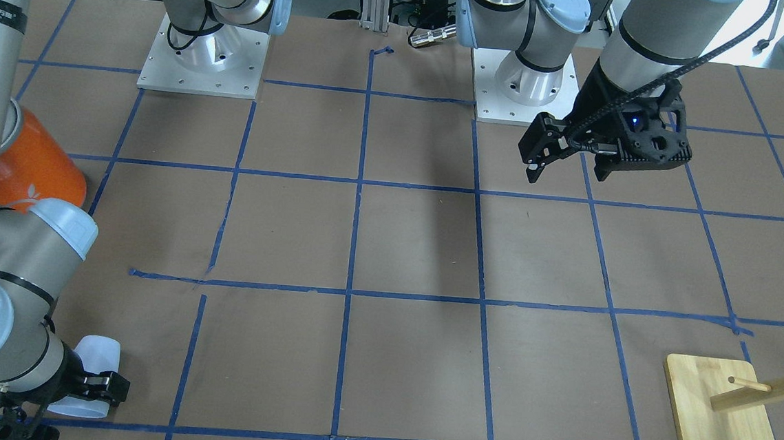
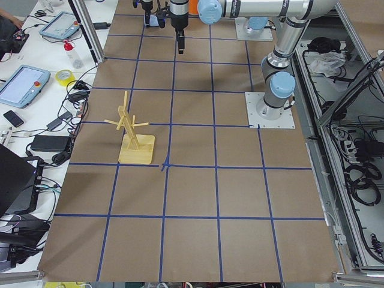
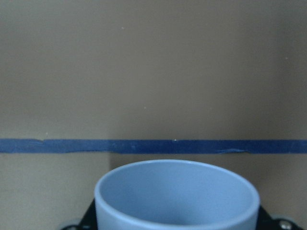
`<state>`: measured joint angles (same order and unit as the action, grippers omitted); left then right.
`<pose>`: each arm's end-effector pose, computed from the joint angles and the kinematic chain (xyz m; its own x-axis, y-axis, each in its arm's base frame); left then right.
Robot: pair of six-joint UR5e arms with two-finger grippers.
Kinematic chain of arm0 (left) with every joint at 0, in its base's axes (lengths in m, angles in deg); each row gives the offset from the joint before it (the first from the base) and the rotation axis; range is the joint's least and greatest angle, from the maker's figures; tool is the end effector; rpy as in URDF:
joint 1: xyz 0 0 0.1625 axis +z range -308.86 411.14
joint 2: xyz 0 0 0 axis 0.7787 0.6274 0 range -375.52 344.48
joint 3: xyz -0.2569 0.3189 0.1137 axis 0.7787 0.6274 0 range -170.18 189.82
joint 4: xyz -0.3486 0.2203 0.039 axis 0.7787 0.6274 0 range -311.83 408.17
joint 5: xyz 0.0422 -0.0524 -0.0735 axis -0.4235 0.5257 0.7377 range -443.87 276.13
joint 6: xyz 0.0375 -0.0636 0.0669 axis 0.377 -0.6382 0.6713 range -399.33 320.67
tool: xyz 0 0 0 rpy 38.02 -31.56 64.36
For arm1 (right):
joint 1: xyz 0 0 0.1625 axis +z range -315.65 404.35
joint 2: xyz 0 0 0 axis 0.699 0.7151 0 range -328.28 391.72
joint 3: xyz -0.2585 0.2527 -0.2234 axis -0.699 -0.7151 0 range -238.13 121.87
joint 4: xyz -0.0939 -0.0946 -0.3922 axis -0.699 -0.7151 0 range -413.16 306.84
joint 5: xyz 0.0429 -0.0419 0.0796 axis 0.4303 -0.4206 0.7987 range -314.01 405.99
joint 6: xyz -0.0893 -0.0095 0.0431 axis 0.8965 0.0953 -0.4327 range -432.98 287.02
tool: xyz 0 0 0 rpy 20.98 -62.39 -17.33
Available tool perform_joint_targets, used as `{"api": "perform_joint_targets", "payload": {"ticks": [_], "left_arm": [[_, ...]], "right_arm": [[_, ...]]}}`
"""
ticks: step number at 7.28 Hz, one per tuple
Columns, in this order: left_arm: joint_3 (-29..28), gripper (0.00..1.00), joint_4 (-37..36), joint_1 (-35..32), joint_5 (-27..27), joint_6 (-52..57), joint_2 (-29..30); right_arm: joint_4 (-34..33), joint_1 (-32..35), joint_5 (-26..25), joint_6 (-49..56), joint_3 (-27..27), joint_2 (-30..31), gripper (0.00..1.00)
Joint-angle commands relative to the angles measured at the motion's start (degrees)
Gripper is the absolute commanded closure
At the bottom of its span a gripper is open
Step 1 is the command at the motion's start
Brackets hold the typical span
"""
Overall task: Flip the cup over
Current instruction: 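Close the right gripper on the white cup's base and lift it, then carry the cup toward the left gripper, tilting it onto its side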
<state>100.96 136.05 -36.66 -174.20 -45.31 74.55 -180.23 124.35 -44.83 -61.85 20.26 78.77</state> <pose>-0.1135 -0.4985 0.4811 -0.9898 -0.1422 -0.0042 -0.1422 0.9897 -0.0161 0.0025 -0.7454 0.1804 -0.9993 -0.0174 0.0332 -0.0205 0.9952 -0.0952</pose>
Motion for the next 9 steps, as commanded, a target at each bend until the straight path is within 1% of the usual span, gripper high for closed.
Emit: {"api": "perform_joint_targets", "payload": {"ticks": [1, 2, 3, 4, 5, 6, 8, 9], "left_arm": [[0.0, 0.00, 0.0, 0.0, 0.0, 0.0, -0.1], [0.0, 0.00, 0.0, 0.0, 0.0, 0.0, -0.1], [0.0, 0.00, 0.0, 0.0, 0.0, 0.0, -0.1], [0.0, 0.00, 0.0, 0.0, 0.0, 0.0, -0.1], [0.0, 0.00, 0.0, 0.0, 0.0, 0.0, -0.1], [0.0, 0.00, 0.0, 0.0, 0.0, 0.0, -0.1], [0.0, 0.00, 0.0, 0.1, 0.0, 0.0, -0.1], [0.0, 0.00, -0.1, 0.3, 0.0, 0.0, -0.2]], "right_arm": [[1.2, 0.1, -0.2, 0.0, 0.1, 1.4, 0.86], [2.1, 0.1, -0.2, 0.0, 0.2, 2.0, 0.96], [2.2, 0.4, -0.3, -0.1, 0.2, 2.3, 1.00], [2.9, 0.8, -0.2, 0.6, 0.2, 3.5, 1.00], [5.6, 2.8, -0.1, 4.0, 0.2, 6.0, 1.00], [8.0, 7.1, -0.1, 6.3, 0.4, 8.3, 1.00], [8.0, 15.1, 0.5, 9.3, 0.6, 9.6, 1.00], [8.1, 18.8, 1.2, 9.4, 0.7, 9.4, 1.00]]}}
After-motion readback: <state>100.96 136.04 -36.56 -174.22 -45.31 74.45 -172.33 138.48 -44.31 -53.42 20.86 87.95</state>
